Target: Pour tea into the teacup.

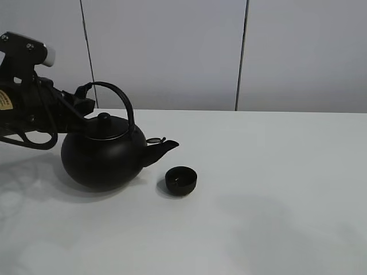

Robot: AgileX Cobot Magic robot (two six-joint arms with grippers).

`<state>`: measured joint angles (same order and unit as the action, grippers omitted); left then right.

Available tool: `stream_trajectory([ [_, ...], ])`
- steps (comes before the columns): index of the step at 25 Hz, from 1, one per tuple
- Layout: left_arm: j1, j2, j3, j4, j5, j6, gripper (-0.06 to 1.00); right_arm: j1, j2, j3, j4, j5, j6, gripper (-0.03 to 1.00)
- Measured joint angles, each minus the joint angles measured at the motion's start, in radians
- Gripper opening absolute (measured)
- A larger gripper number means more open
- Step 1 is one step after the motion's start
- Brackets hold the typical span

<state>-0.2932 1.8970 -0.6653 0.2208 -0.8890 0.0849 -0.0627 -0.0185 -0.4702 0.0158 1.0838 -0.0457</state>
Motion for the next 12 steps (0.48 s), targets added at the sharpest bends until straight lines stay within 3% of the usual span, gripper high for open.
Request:
stream_trajectory([
  [12,0.000,0.000,0.000,0.000,0.004,0.049,0.11,0.000,0.000,0.000,0.000,-0.001,0.000,0.64],
])
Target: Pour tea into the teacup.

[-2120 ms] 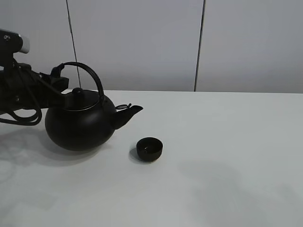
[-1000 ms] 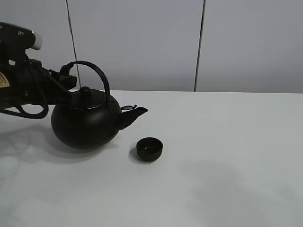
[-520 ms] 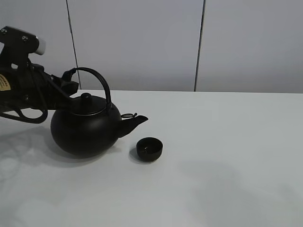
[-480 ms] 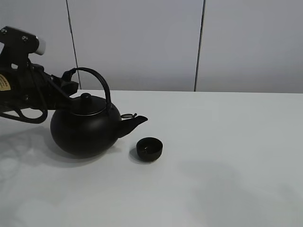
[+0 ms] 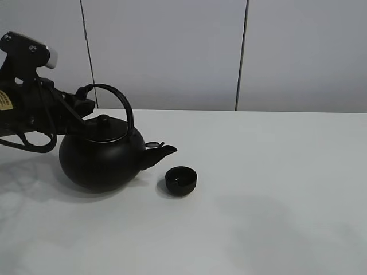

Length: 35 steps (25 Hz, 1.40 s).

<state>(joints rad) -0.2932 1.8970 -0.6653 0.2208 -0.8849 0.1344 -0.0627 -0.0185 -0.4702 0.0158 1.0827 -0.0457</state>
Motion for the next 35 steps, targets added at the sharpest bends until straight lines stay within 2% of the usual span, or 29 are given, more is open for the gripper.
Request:
stream_trajectory([
  [11,-0.004,0.001,-0.055,0.001,0.049,0.001,0.11,0.000,0.000,0.000,0.001,0.000,0.000,0.64],
  [19,-0.004,0.002,-0.055,0.072,0.080,0.002,0.11,0.000,0.000,0.000,0.001,0.000,0.000,0.64],
  [35,-0.004,0.002,-0.055,0.074,0.096,0.002,0.11,0.000,0.000,0.000,0.001,0.001,0.000,0.64],
])
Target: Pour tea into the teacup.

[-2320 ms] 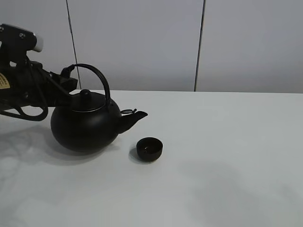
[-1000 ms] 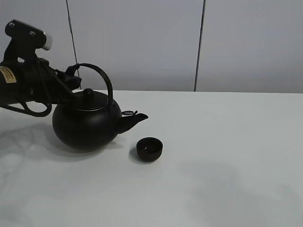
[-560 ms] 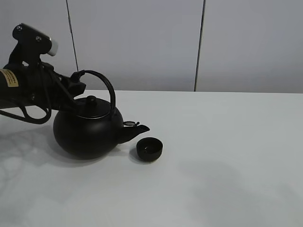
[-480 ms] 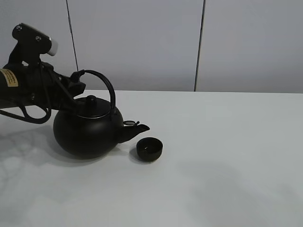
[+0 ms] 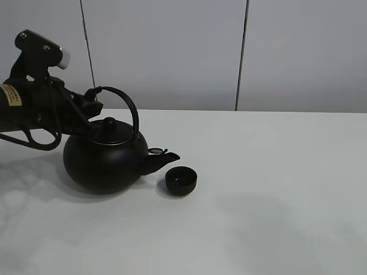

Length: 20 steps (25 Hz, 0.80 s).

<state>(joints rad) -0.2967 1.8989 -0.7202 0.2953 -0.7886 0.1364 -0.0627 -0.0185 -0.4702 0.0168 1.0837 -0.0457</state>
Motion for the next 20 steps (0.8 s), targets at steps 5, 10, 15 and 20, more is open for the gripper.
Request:
stream_trajectory([
  [5,0.000,0.000,0.000,0.000,0.004,0.000,0.11,0.000,0.000,0.000,0.000,0.000,0.000,0.64],
  [10,-0.013,0.000,0.000,-0.002,0.005,0.001,0.11,0.000,0.000,0.000,0.000,0.000,0.000,0.64],
  [15,-0.043,0.000,0.000,-0.003,0.006,0.030,0.11,0.000,0.000,0.000,0.000,0.000,0.000,0.64],
  [20,-0.049,0.000,0.000,-0.051,0.014,0.042,0.11,0.000,0.000,0.000,0.000,-0.001,0.000,0.64],
])
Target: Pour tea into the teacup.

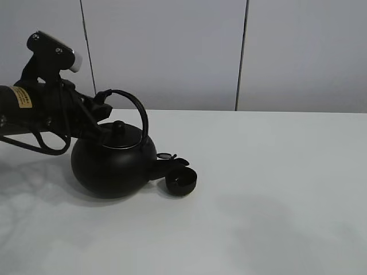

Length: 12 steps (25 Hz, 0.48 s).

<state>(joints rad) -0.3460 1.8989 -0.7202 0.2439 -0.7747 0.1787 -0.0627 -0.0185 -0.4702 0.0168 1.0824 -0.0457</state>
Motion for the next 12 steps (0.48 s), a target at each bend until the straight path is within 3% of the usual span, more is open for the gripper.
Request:
stream_trajectory([
  [12,0.000,0.000,-0.001,-0.028,0.004,0.027,0.11,0.000,0.000,0.000,0.000,0.000,0.000,0.64],
])
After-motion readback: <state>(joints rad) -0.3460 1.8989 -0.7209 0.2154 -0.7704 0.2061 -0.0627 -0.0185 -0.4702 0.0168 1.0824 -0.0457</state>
